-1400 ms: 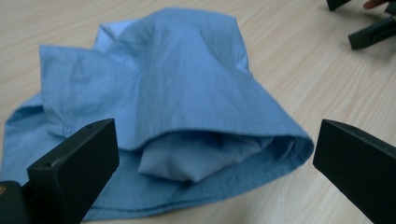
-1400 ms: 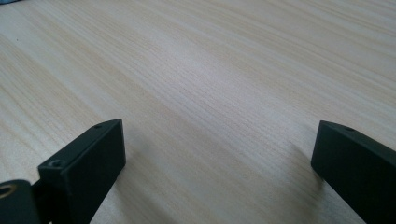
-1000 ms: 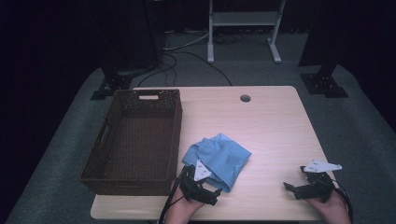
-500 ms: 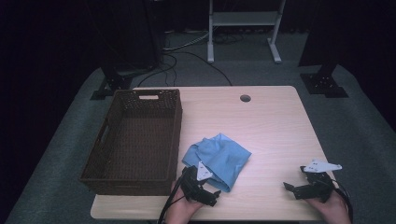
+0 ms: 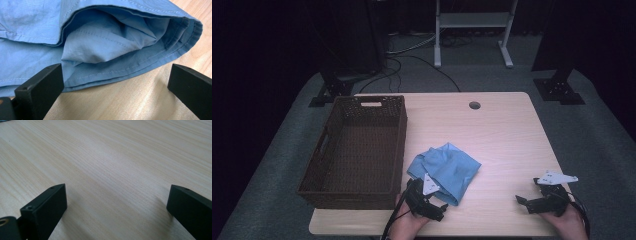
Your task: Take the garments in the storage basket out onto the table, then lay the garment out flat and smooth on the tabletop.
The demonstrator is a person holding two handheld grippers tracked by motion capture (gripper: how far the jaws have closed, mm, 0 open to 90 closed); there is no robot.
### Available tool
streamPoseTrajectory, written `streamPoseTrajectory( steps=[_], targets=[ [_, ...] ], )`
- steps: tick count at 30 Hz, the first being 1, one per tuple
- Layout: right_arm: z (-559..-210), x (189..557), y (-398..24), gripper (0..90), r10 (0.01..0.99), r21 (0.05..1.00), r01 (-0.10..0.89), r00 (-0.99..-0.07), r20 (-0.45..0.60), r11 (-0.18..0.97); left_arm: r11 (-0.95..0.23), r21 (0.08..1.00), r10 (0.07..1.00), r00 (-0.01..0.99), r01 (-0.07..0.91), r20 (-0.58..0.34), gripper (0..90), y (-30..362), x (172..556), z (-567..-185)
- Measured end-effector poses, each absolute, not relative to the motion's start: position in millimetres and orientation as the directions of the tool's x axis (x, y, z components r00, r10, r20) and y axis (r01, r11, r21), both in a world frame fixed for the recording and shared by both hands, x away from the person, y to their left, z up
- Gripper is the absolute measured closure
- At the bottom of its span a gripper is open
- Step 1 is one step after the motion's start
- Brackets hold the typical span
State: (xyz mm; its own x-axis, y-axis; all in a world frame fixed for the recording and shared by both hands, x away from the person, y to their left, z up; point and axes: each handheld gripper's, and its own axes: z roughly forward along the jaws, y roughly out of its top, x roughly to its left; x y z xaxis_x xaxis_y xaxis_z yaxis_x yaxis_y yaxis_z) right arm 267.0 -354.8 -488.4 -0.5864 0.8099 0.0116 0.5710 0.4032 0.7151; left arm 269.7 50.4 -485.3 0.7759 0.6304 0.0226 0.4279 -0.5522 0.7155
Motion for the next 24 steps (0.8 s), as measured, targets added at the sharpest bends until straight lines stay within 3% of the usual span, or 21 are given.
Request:
streamPoseTrajectory(
  steps=[24],
  targets=[
    [-465.2,276.7,-342.9,1.7,0.792,0.788,0.483,-0.611,-0.009,0.382,-0.560,0.715,0.615,0.788,0.418,0.022,0.0,52.4,269.9,-485.3]
  ],
)
